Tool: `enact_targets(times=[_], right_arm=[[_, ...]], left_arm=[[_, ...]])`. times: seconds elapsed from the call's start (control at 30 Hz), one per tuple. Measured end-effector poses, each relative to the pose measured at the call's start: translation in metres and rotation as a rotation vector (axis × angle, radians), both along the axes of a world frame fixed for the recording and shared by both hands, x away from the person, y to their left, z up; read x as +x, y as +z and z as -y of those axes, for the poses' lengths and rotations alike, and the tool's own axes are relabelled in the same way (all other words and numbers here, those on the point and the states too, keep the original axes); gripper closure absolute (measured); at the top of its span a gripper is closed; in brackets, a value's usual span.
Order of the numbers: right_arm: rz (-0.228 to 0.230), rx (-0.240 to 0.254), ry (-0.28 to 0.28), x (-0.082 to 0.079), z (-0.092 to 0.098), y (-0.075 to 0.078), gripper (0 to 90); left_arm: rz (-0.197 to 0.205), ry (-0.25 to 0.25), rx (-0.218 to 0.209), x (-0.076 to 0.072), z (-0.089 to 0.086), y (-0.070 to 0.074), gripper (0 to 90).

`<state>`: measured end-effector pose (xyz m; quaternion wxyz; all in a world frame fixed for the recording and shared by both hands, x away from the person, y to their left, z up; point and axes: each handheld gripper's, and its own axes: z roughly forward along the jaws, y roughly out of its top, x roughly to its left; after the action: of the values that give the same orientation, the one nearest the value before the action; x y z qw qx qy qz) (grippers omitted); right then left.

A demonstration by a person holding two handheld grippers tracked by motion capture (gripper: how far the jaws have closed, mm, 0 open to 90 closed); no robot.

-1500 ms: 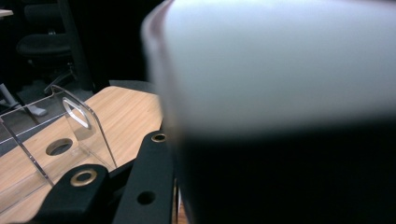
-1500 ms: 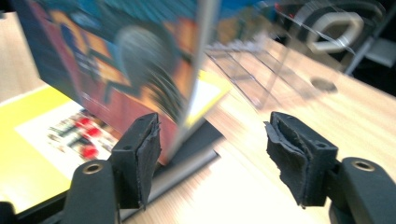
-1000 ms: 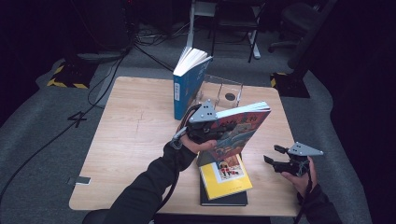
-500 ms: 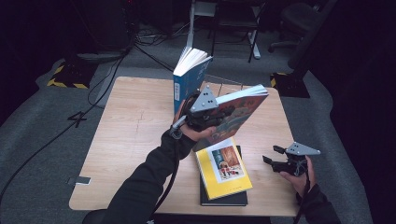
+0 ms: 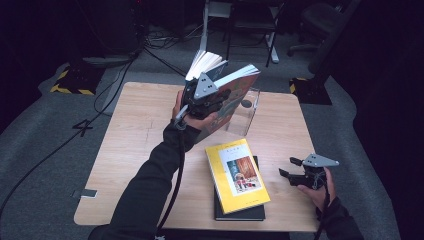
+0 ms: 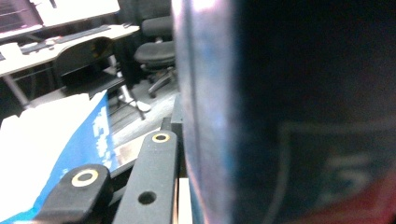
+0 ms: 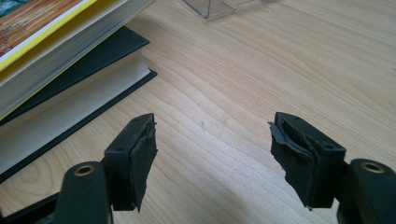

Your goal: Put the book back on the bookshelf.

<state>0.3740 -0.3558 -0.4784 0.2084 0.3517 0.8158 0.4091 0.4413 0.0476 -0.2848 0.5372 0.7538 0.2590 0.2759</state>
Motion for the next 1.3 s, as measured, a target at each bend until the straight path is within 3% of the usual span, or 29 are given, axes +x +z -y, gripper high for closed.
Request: enact_targets(times=[0.23,0.53,0.67,0.7,0.8,0.87,1.17,1.3], right_arm=[[-0.004,-0.002,0.003,0.0,-0.001,-0.001,32.0],[-0.001,-0.002,0.017,-0.001,-0.003,0.0,31.9],[0.002,0.002,0.012,-0.001,-0.001,0.0,31.9],[0.001,0.003,0.011,-0.001,-0.001,0.0,32.0],[0.005,0.007,0.011,-0.001,0.0,0.0,31.9],[0.002,0.01,0.014,-0.001,0.0,0.0,31.8],[0.012,0.011,0.014,-0.002,0.001,0.001,31.9],[0.009,0.015,0.011,-0.002,0.003,0.001,31.9]], left_arm=[[-0.016,0.047,-0.016,0.013,-0.002,-0.004,73.9],[-0.023,0.117,-0.029,0.037,0.01,-0.012,74.0],[-0.028,0.178,0.007,0.056,0.02,-0.022,74.0],[-0.028,0.178,0.007,0.056,0.02,-0.022,74.0],[-0.019,0.198,0.07,0.066,0.028,-0.028,73.9],[-0.027,0.206,0.081,0.073,0.034,-0.033,73.9],[-0.044,0.228,0.09,0.092,0.057,-0.053,73.9],[-0.037,0.257,0.072,0.103,0.064,-0.057,73.9]])
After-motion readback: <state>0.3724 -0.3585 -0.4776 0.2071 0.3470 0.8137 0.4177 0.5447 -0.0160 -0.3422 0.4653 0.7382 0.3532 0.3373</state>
